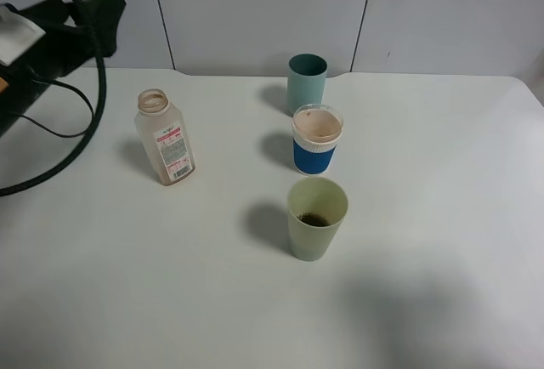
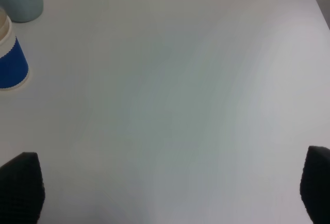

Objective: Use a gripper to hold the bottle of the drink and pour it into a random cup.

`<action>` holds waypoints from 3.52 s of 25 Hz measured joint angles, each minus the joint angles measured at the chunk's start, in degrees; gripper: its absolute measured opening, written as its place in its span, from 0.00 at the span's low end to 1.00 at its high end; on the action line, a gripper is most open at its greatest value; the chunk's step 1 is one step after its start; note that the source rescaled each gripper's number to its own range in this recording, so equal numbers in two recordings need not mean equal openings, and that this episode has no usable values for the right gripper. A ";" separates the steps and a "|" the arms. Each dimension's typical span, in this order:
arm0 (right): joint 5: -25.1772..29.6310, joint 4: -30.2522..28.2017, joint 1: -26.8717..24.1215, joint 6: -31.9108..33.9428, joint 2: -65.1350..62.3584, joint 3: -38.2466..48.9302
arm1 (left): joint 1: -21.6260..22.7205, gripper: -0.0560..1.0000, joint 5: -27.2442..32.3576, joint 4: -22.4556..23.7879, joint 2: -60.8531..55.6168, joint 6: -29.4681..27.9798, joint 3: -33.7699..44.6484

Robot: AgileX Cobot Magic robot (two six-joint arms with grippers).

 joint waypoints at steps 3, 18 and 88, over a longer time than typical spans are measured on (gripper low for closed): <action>0.00 0.00 0.00 0.00 0.00 0.00 | 1.67 0.86 0.48 0.40 -6.17 0.00 0.00; 0.00 0.00 0.00 0.00 0.00 0.00 | 10.23 0.86 19.43 1.97 -37.29 0.00 9.65; 0.00 0.00 0.00 0.00 0.00 0.00 | 11.19 0.86 130.07 8.79 -82.64 4.73 -7.38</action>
